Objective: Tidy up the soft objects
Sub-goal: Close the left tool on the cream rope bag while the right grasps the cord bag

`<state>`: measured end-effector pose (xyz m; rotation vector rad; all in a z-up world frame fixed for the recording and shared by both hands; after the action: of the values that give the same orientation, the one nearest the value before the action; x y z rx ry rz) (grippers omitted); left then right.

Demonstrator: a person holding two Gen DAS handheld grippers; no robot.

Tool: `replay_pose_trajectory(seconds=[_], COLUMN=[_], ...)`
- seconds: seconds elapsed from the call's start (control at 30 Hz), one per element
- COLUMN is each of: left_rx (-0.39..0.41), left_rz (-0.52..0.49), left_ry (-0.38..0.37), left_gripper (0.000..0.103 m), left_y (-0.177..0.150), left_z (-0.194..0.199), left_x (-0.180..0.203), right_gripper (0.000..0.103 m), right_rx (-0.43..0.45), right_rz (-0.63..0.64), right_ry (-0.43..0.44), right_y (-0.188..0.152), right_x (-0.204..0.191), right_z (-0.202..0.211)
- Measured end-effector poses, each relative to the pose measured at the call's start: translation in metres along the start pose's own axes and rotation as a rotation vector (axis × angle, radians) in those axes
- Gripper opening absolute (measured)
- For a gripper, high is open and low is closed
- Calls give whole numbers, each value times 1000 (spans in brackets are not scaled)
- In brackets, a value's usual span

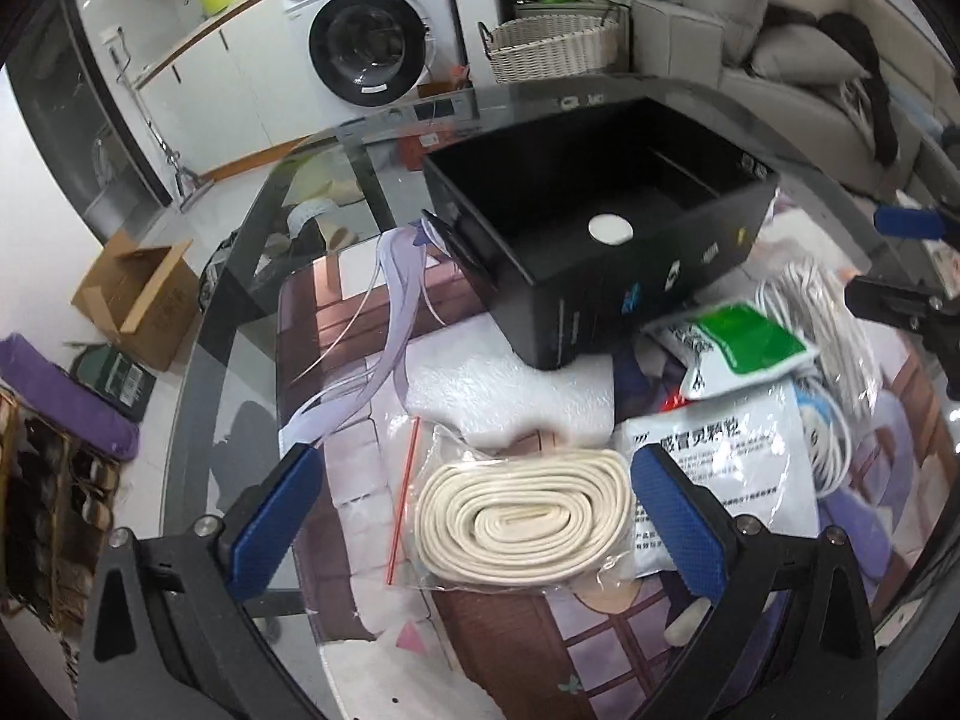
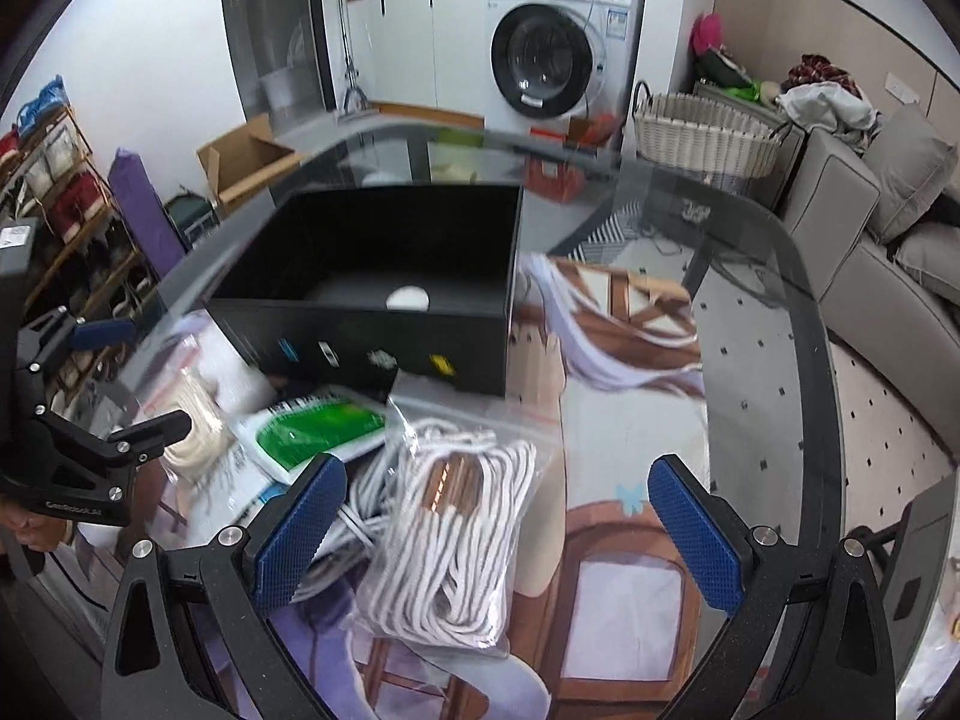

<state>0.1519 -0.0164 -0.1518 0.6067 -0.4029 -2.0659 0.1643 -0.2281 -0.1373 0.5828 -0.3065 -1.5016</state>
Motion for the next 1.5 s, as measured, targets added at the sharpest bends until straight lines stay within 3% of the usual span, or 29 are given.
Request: replay_pose_trajectory(seconds=[0.17, 0.6, 0.77, 0.9, 1.1, 1.27, 1.33, 1.43, 1.5], left_rx=[-36, -107, -149, -73, -147, -178, -174, -158, -152], left_rz=[-28, 18, 75, 147, 300, 369, 347, 294, 246], left_ry=[17, 3, 86, -26, -83, -190, -186, -187, -156], left_gripper=[103, 103, 103, 103, 103, 103, 103, 94, 79], left_y=[-8, -59, -82, -60, -40, -53, -54, -53, -50], left_z=[-8, -9, 1, 11, -25, -39, -39, -36, -34], left_x=[5, -15, -44, -36, -40, -33, -29, -20, -17], right_gripper=[103, 103, 103, 103, 103, 103, 103, 97, 82], right_rx=[-26, -47, -42, -52, -76, -114, -152, -171, -167], right_rz=[4, 8, 9, 4, -3, -11, -10, 0, 7], right_ry=[-4, -13, -8, -11, -17, 17, 40, 58, 66], right_y=[-5, -10, -9, -11, -15, -24, -31, -36, -37], right_x=[2, 2, -1, 0, 7, 6, 2, -3, -5], right_z=[-7, -10, -5, -7, -14, -22, -28, -32, -31])
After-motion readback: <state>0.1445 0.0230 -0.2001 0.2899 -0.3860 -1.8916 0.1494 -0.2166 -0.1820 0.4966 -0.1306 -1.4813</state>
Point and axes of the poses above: each gripper's, at about its wrist camera, not at the fingertips, and z roughly against the way its jaws point, x to its right, y to its top, the point moved 8 cm from there along -z, roughly the way its jaws point, and after that the axes turned 13 degrees about -z, right-handed, at the moved point
